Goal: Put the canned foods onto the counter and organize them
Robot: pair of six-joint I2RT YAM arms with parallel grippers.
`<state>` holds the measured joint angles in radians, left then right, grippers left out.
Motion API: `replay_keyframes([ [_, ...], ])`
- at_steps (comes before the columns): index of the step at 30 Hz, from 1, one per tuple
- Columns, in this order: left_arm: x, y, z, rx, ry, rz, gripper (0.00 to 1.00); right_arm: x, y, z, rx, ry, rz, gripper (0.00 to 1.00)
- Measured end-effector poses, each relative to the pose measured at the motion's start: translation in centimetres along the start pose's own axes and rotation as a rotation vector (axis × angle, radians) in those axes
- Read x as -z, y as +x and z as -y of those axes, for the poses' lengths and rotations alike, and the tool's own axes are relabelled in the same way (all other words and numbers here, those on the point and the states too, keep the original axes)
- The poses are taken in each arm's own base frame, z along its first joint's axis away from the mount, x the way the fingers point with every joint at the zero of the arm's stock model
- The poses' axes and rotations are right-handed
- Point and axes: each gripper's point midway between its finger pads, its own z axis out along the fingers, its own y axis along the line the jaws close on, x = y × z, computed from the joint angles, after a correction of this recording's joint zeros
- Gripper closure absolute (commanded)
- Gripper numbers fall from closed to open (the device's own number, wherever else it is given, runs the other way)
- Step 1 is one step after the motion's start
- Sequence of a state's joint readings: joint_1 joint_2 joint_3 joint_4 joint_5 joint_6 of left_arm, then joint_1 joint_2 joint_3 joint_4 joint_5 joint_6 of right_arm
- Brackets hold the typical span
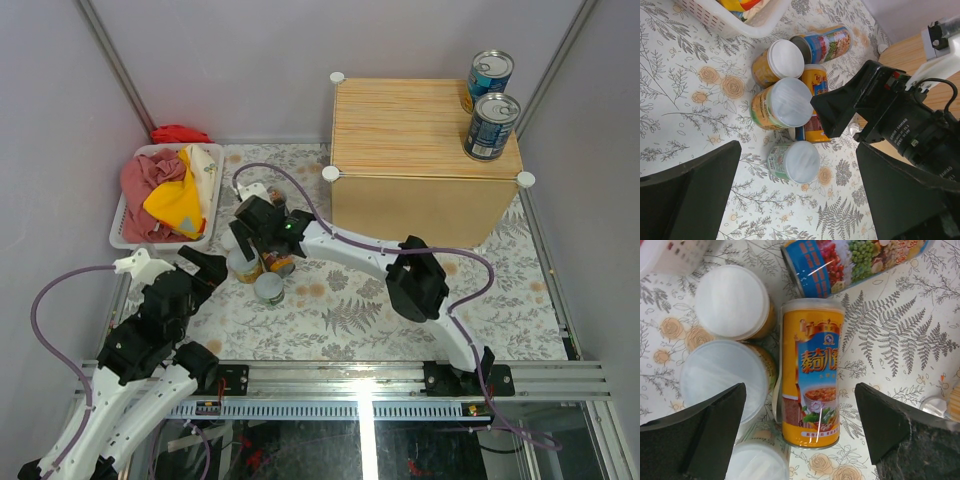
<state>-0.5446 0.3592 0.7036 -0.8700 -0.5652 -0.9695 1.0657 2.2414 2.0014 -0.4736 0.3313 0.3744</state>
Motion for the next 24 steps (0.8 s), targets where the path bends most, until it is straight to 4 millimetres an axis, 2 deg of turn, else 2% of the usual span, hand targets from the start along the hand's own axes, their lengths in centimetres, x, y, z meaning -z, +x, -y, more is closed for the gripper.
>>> replay_keyframes([
  [11, 0.1, -0.1, 0.0, 0.006, 0.008, 0.005, 0.00, -1.9, -0.5, 3.1, -0.079, 0.046, 0.000, 0.05],
  [15, 0.1, 0.0, -0.1, 0.004, 0.006, 0.003, 0.00, -2.6, -0.2, 3.3, -0.083, 0.048, -0.005, 0.06],
  [24, 0.0, 0.2, -0.2, 0.001, 0.002, 0.001, 0.00, -4.8, 2.3, 2.9, -0.074, 0.039, -0.057, 0.07],
])
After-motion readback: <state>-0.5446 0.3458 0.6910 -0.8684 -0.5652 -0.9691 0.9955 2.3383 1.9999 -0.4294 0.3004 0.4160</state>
